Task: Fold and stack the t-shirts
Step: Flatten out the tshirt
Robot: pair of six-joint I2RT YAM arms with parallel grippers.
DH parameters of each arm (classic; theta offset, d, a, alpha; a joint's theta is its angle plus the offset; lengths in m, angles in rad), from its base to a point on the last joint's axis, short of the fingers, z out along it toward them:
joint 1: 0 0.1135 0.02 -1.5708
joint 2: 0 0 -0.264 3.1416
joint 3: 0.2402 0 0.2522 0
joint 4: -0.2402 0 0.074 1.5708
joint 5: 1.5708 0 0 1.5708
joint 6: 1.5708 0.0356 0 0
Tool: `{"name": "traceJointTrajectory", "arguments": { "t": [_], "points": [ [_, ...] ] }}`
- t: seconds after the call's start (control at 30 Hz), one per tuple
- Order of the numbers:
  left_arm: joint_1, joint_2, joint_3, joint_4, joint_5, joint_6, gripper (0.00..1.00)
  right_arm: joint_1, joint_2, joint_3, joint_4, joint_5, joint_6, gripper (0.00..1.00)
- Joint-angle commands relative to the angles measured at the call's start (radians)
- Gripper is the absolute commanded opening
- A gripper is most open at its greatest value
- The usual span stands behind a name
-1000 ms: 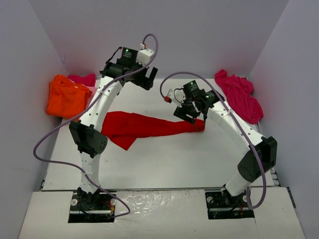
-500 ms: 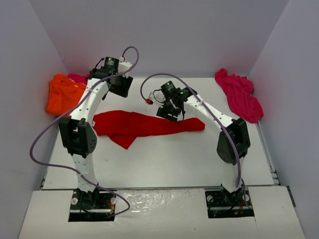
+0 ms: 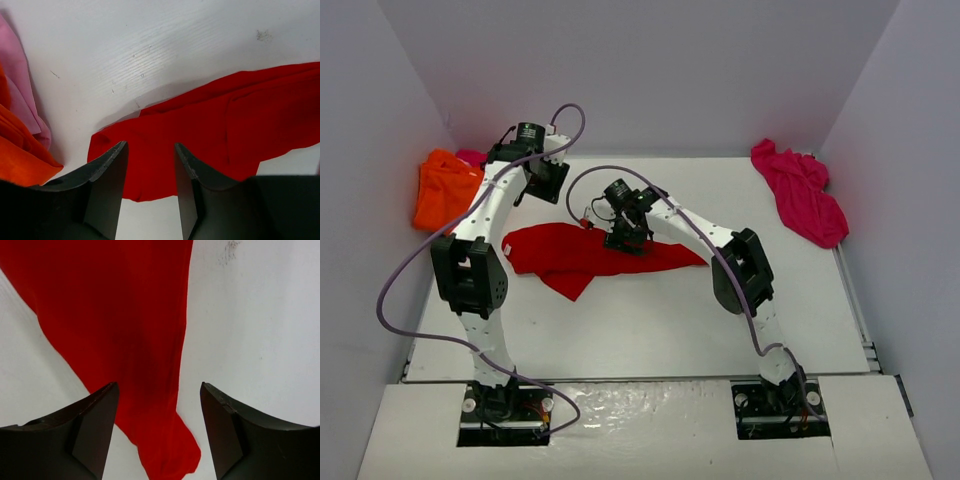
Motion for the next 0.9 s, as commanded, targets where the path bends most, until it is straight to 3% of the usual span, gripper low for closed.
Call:
{"name": "traceJointTrajectory", "arguments": {
  "t": [0.0, 0.1, 0.13, 0.27, 0.3, 0.33, 0.4, 0.67, 0.87],
  "points": [
    [0.011, -0.099, -0.008, -0.028, -0.002, 0.031, 0.38, 0.003, 0.059, 0.078, 0.000, 0.002, -0.006, 0.63],
    [0.012, -0.106, -0.049, -0.016, 0.019, 0.037, 0.36, 0.001, 0.104, 0.108, -0.001, 0.019, -0.008, 0.58],
    [0.013, -0.104, -0.053, -0.016, 0.025, 0.038, 0.34, 0.001, 0.115, 0.114, 0.000, 0.026, -0.012, 0.49],
    [0.013, -0.077, -0.052, -0.035, 0.060, 0.037, 0.23, -0.007, 0.136, 0.135, 0.000, 0.045, -0.004, 0.00],
    [0.013, -0.074, -0.055, -0.035, 0.066, 0.037, 0.19, -0.007, 0.134, 0.135, -0.001, 0.046, -0.001, 0.00],
    [0.011, -0.067, -0.064, -0.037, 0.085, 0.039, 0.08, -0.010, 0.124, 0.129, 0.000, 0.049, -0.004, 0.00],
    [0.011, -0.060, -0.074, -0.044, 0.117, 0.042, 0.00, -0.017, 0.103, 0.118, 0.002, 0.062, 0.000, 0.00],
    [-0.025, -0.072, -0.137, -0.088, 0.239, 0.091, 0.00, -0.016, -0.025, 0.101, 0.007, 0.063, 0.014, 0.00],
    [-0.085, -0.046, -0.171, -0.120, 0.248, 0.129, 0.00, -0.014, -0.101, 0.079, 0.017, 0.064, 0.022, 0.00]
  ]
}}
